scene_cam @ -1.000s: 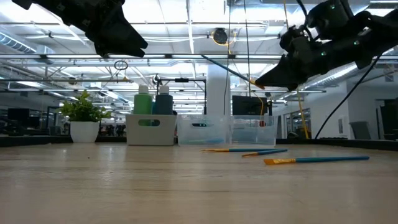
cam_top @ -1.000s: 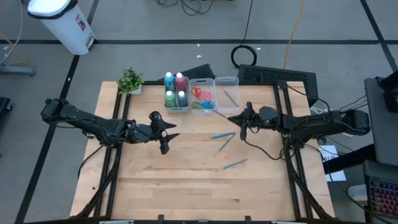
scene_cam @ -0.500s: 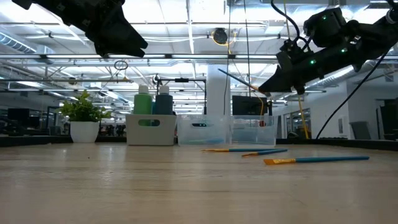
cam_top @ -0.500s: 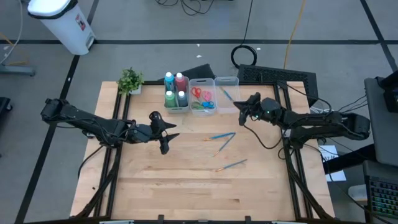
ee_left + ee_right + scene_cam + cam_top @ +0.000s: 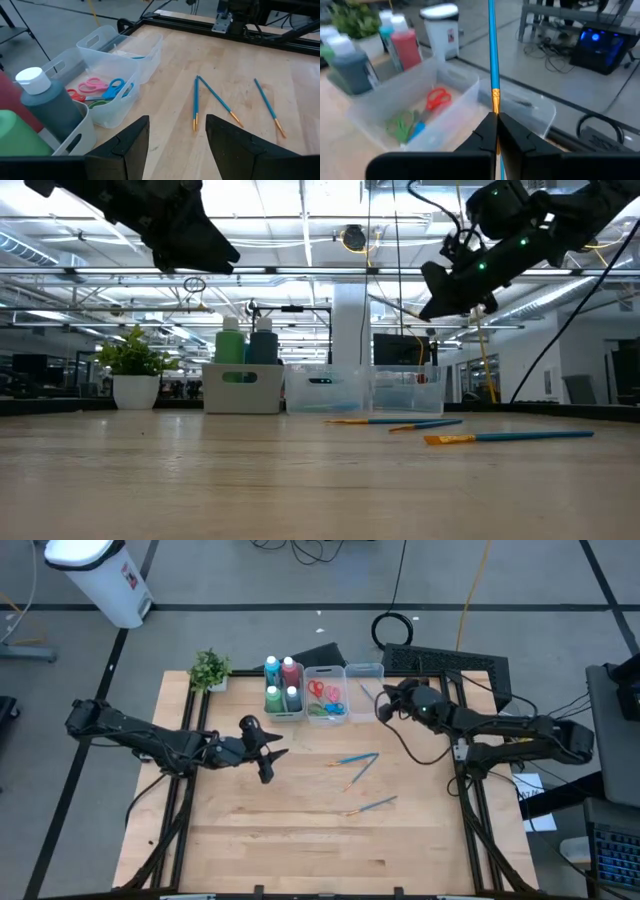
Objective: Pick & Place Paint Supplies
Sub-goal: Put the blue paint brush into the right transparent bin
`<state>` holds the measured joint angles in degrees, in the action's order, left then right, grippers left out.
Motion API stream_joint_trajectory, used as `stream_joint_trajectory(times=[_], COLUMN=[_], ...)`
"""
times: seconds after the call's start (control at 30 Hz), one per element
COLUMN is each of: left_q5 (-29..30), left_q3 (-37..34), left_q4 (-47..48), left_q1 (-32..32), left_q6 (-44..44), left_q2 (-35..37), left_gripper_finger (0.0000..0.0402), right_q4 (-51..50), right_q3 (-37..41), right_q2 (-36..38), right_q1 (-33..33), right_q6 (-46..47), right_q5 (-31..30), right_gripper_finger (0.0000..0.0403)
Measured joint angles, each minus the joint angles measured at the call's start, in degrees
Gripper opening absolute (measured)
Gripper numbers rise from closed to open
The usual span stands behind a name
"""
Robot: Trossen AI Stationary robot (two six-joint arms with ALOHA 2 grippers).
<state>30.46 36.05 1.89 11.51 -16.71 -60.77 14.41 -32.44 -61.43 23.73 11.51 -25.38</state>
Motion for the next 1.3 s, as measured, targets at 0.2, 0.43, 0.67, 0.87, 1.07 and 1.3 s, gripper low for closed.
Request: stream_joint_trajectory(times=[0.2, 0.43, 0.67, 0.87, 1.07, 1.3], left_q5=[-0.44, -0.45, -0.46, -0.47, -0.5, -0.55], left_q3=[0.0, 0.0, 0.0, 0.0, 0.0, 0.0], left_q4=[0.04, 0.04, 0.07, 0.11, 0.17, 0.85], left_q1=[0.0, 0.02, 0.02, 0.02, 0.02, 0.02], left_q6=[0.0, -0.02, 0.0, 0.0, -0.02, -0.17], left_q2=[0.02, 0.01, 0.02, 0.01, 0.0, 0.0], left_gripper_finger=[0.0202, 0.0202, 0.0202, 0.0202, 0.0202, 0.0202], right_q4=[-1.37, -3.23, -3.18, -4.23, -4.77, -7.42], right_q3=[-0.18, -0.18, -0.18, -0.18, -0.18, -0.18], right_q2=[-2.96, -7.63, -10.86, -11.65, -11.63, -11.62], right_q1=[0.59, 4.58, 6.65, 7.06, 7.06, 7.06], right_q6=[1.33, 5.04, 5.4, 5.4, 5.4, 5.89], right_q5=[3.2, 12.62, 13.66, 13.69, 13.7, 16.15], right_gripper_finger=[0.0, 0.0, 0.0, 0.0, 0.0, 0.0])
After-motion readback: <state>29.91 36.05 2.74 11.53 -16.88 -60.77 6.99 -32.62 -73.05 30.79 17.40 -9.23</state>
